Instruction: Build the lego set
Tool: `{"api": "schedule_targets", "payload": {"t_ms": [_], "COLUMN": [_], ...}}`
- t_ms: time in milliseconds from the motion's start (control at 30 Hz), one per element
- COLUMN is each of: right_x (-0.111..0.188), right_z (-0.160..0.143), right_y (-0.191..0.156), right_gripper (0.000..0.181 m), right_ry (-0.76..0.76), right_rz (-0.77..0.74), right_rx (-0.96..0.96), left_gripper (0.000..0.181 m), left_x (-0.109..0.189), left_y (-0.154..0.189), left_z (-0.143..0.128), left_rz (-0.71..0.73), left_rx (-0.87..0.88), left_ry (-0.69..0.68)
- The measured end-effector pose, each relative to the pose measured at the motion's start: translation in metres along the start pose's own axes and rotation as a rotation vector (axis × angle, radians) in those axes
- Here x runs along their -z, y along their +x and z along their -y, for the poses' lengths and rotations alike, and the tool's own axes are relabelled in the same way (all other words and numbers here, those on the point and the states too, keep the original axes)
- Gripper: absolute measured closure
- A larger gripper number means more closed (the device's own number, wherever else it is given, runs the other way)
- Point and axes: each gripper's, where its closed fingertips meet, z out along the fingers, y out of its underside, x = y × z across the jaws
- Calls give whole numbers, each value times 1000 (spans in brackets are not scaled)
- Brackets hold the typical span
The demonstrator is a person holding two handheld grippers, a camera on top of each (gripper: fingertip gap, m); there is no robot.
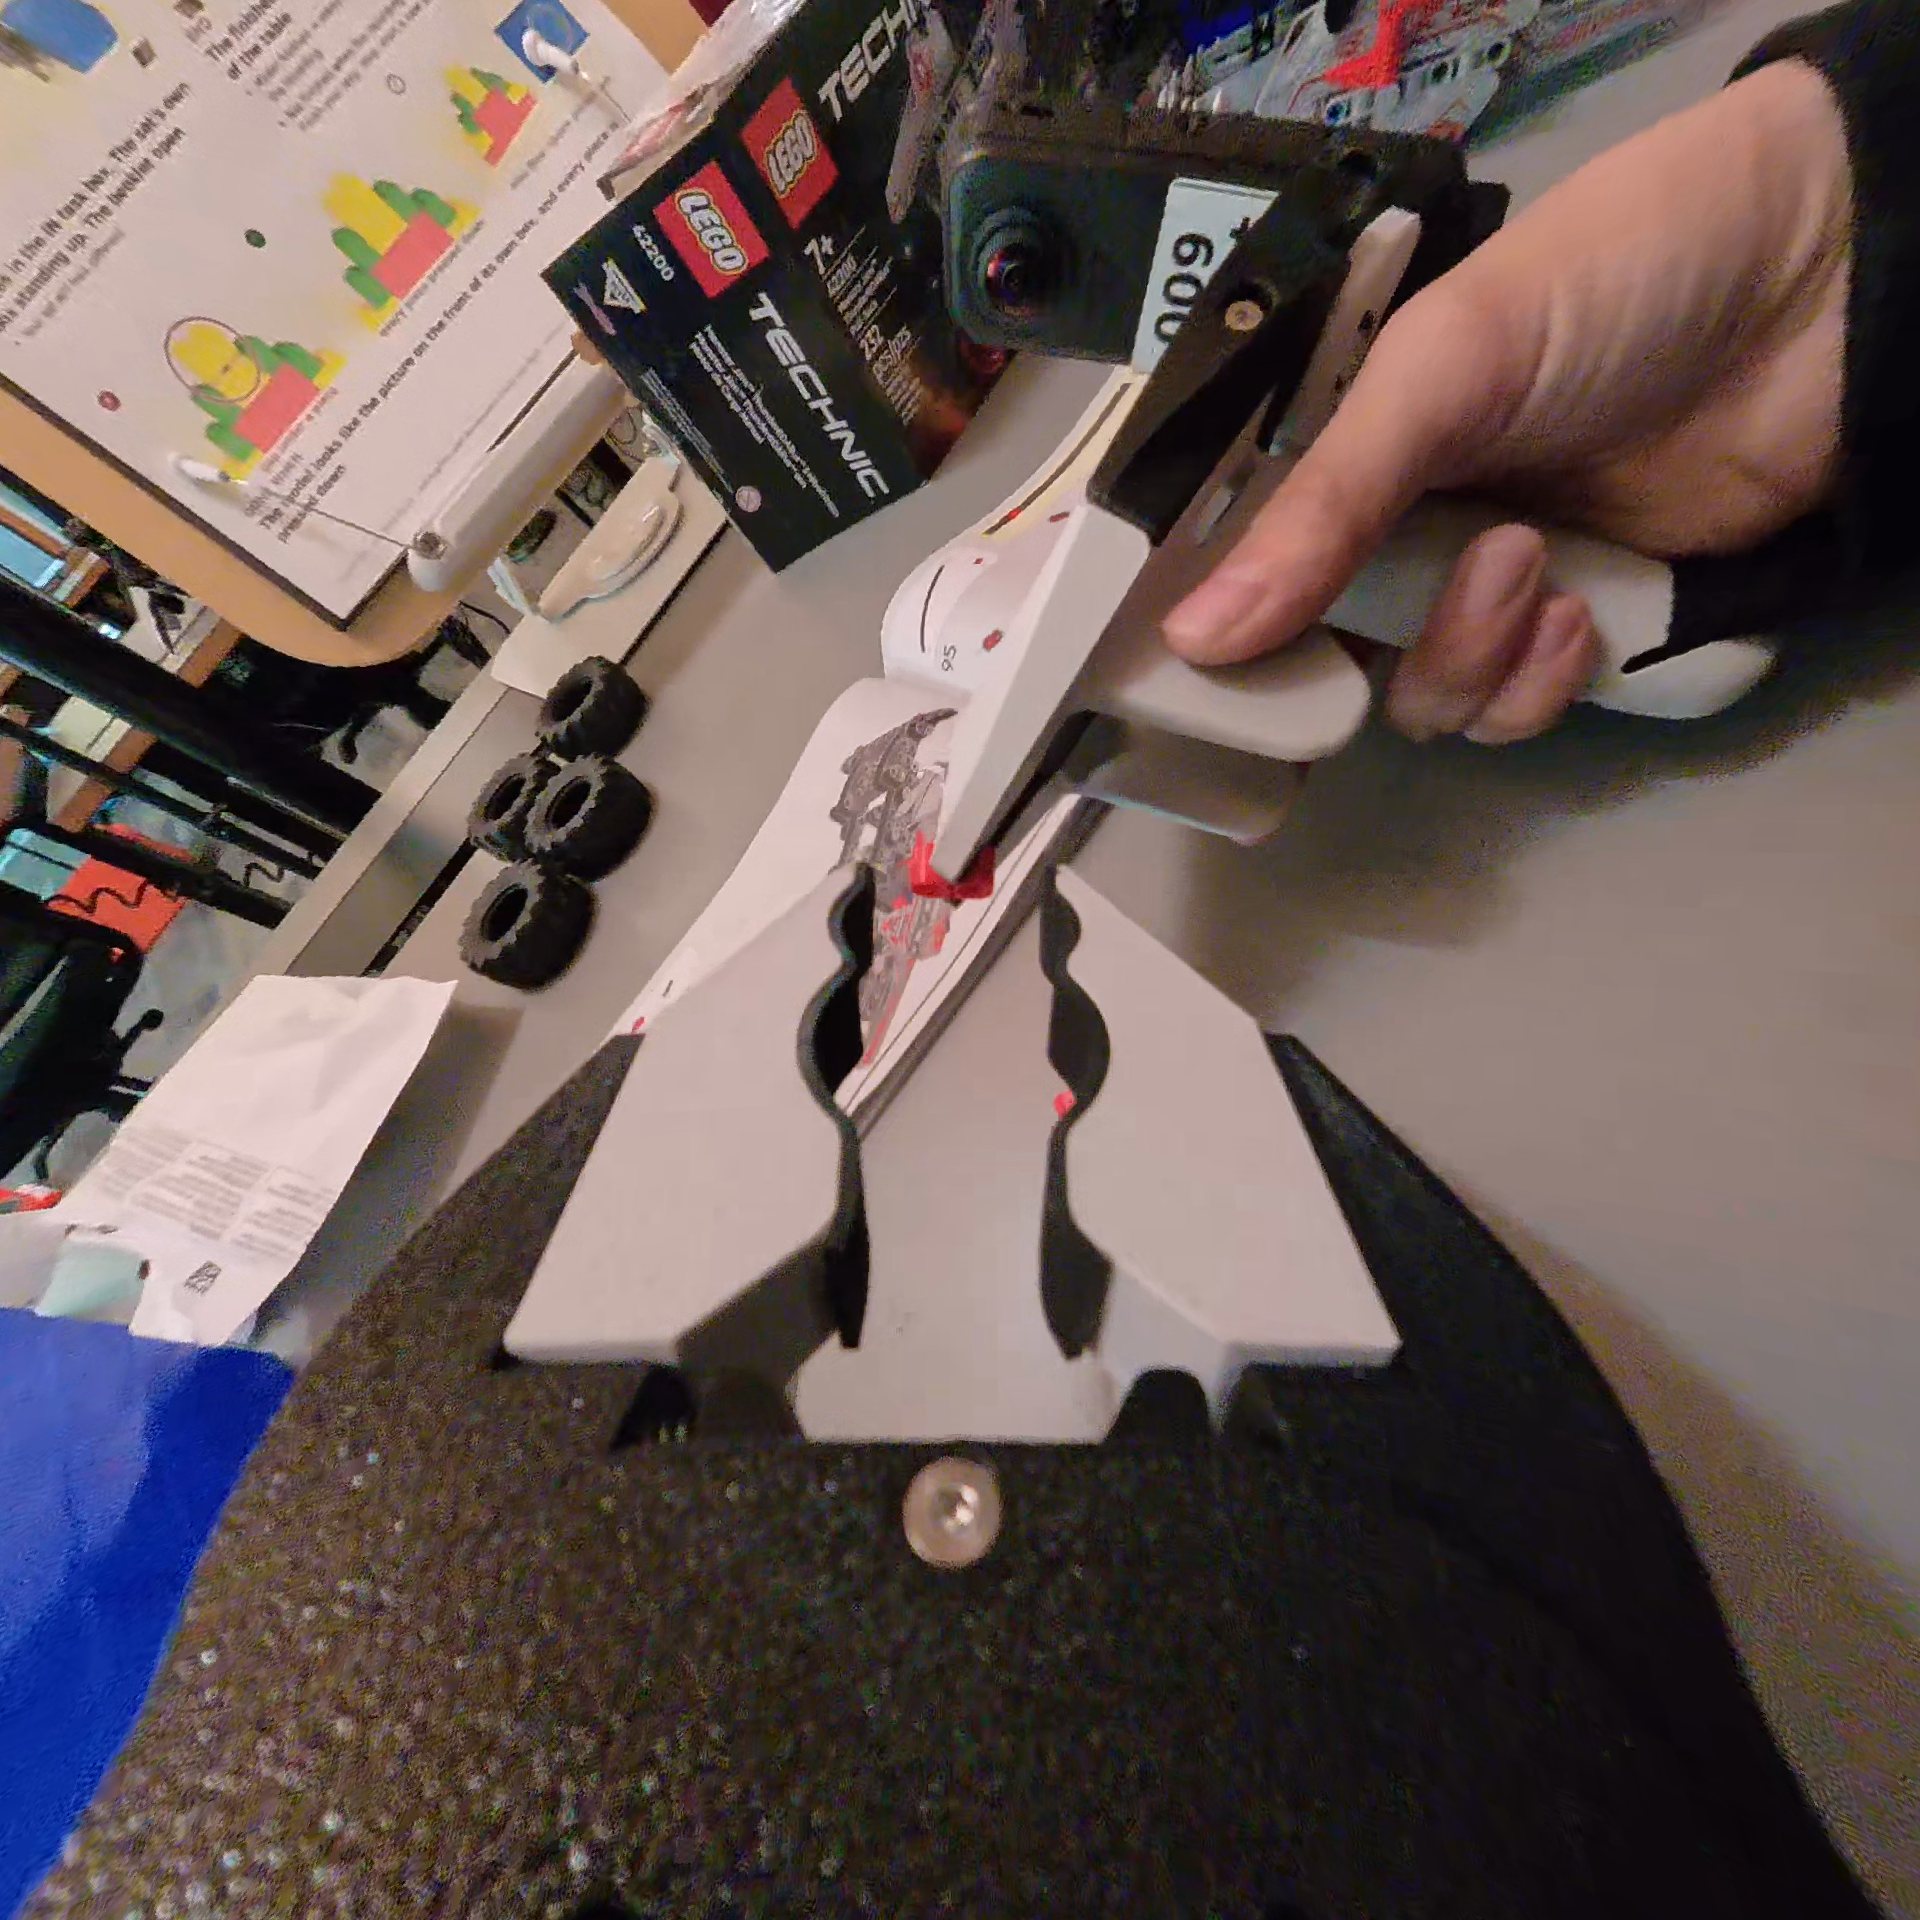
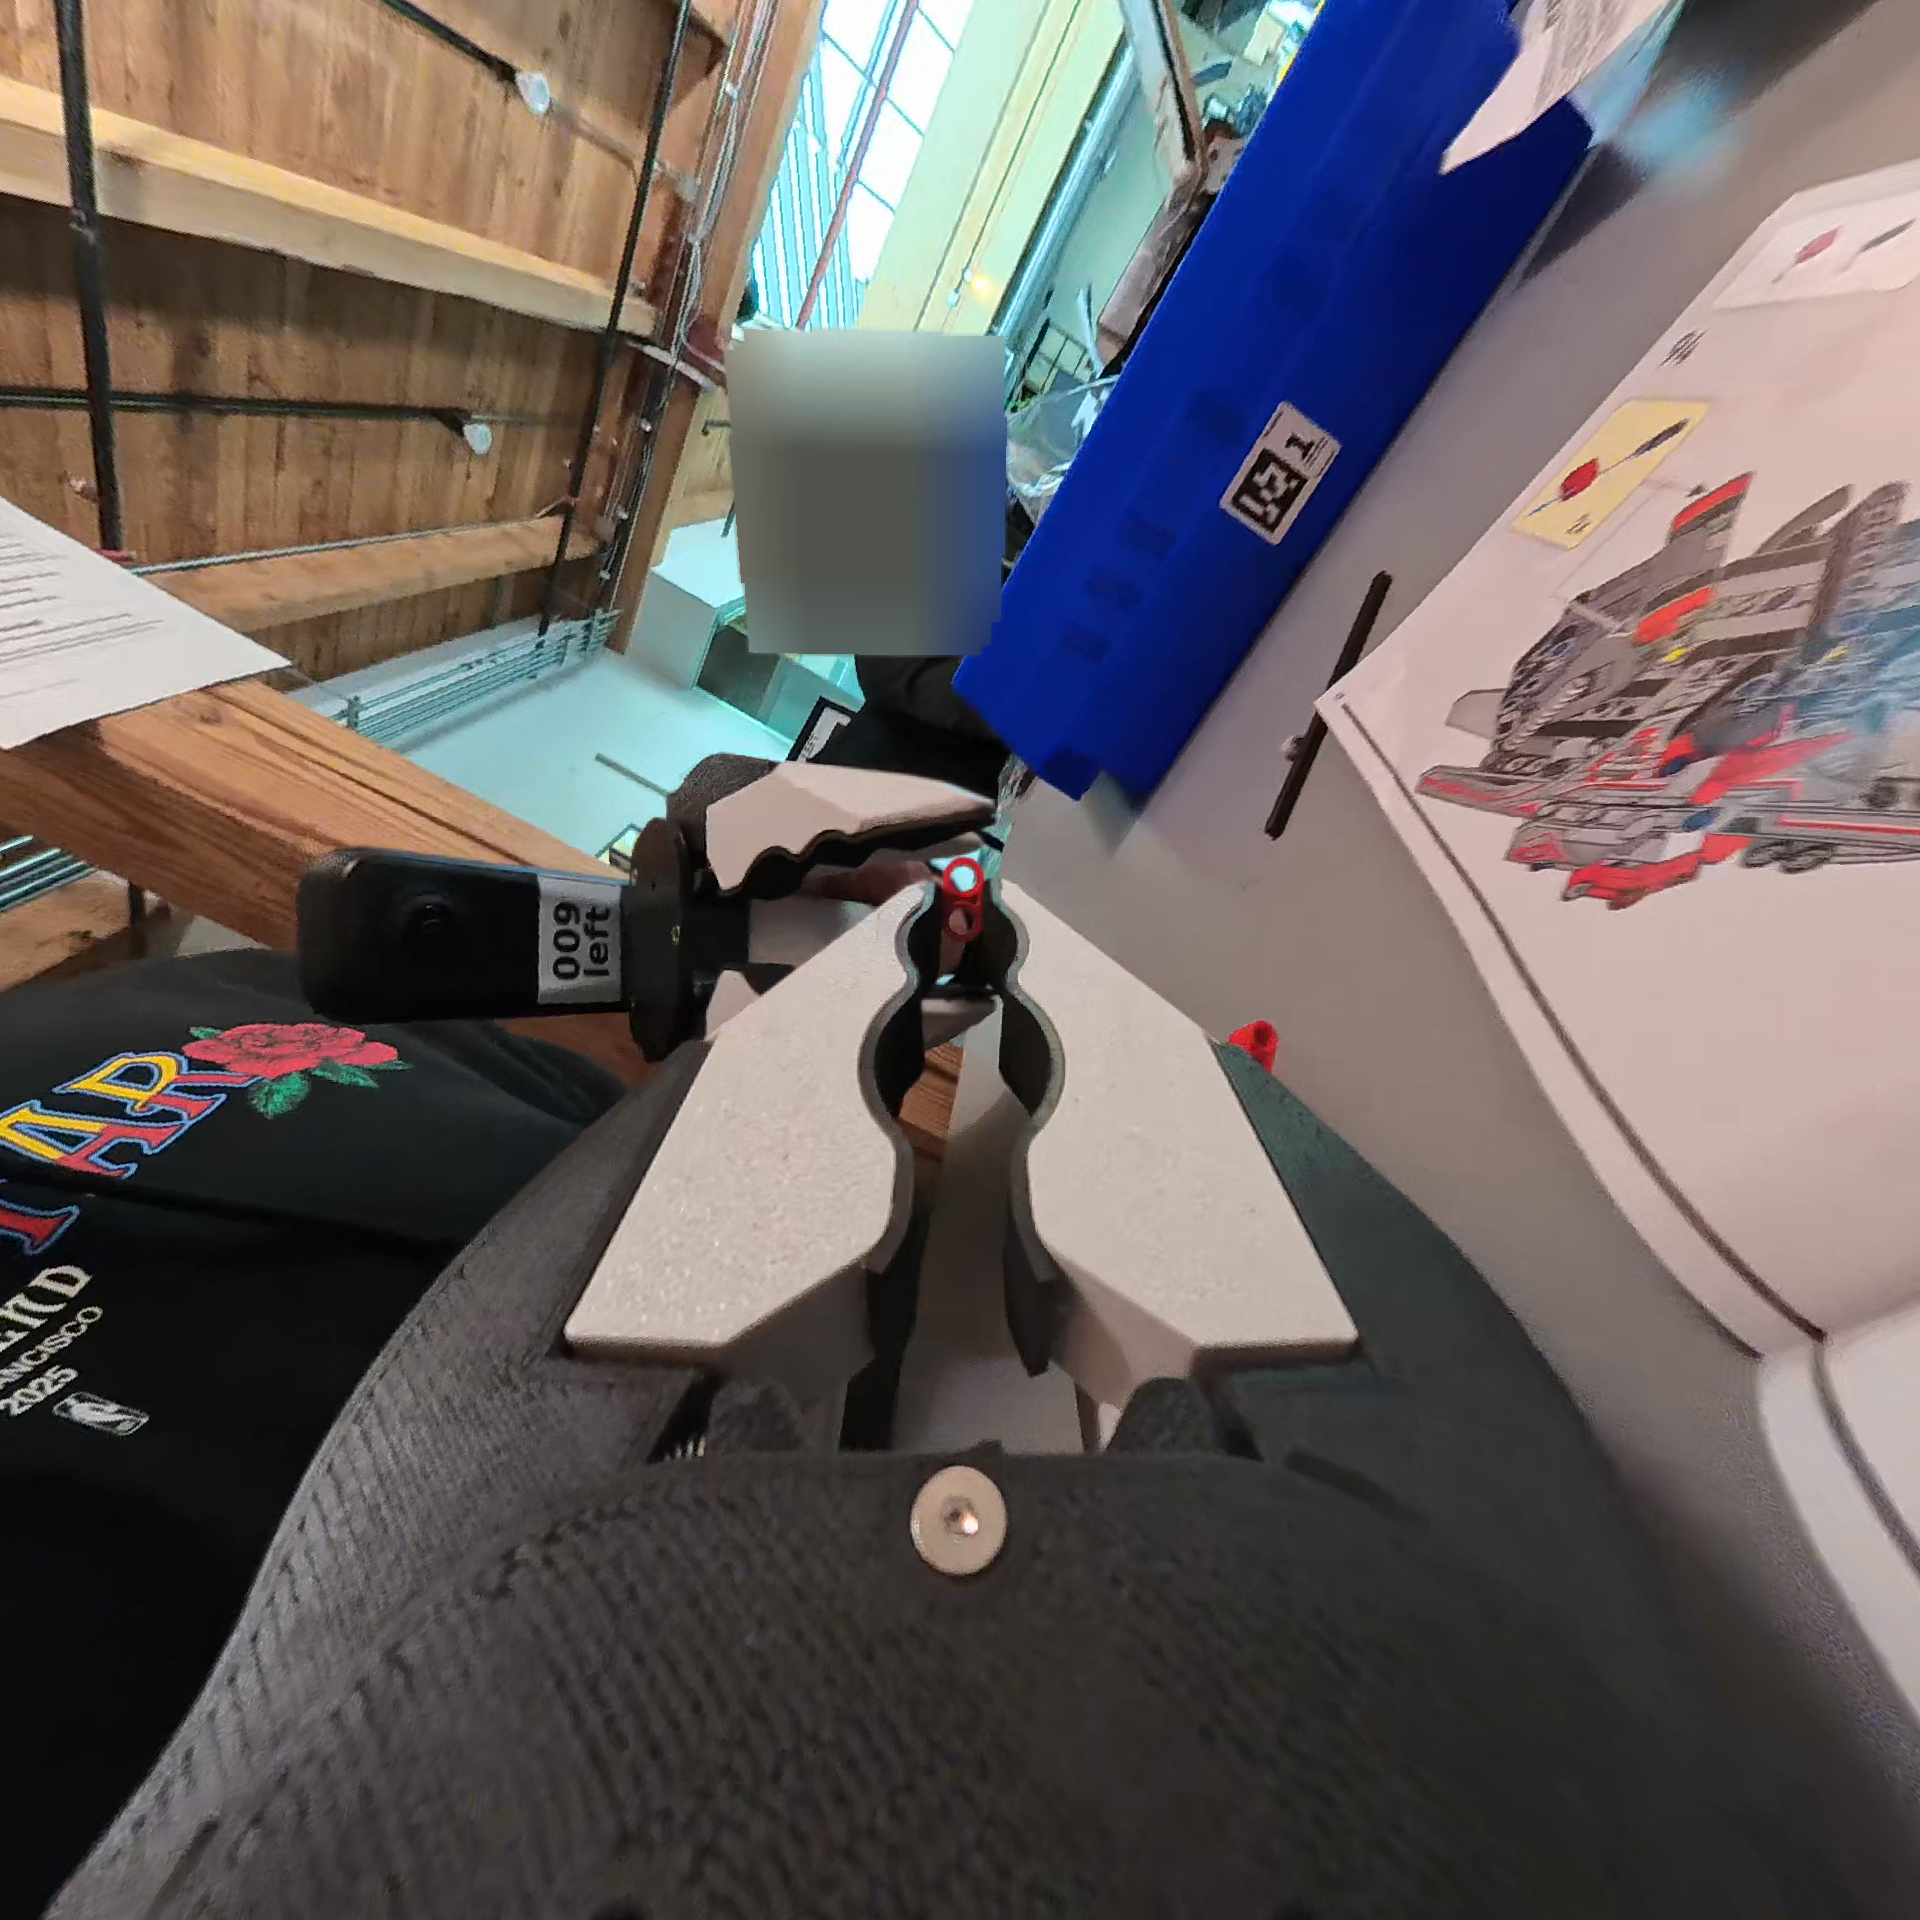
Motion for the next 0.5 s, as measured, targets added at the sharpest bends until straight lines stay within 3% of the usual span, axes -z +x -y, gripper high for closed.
{"api": "schedule_targets", "payload": {"t_ms": [133, 333, 400, 500], "right_x": [-6, -10, -6, 4], "right_z": [-8, -14, -10, -18], "right_y": [-7, -7, -1, 6], "right_gripper": [175, 175, 177, 173], "right_ry": [-45, -94, -113, -271], "right_rz": [41, 39, -50, -205], "right_rx": [-24, -3, 143, 494], "left_gripper": [168, 168, 168, 168], "left_x": [6, 12, 16, 25], "left_y": [2, 1, -11, -10], "left_z": [1, -5, -19, -37], "left_rz": [-28, -86, -72, -178], "left_rx": [-46, -46, 1, 114], "left_ry": [37, 78, 29, 4]}}
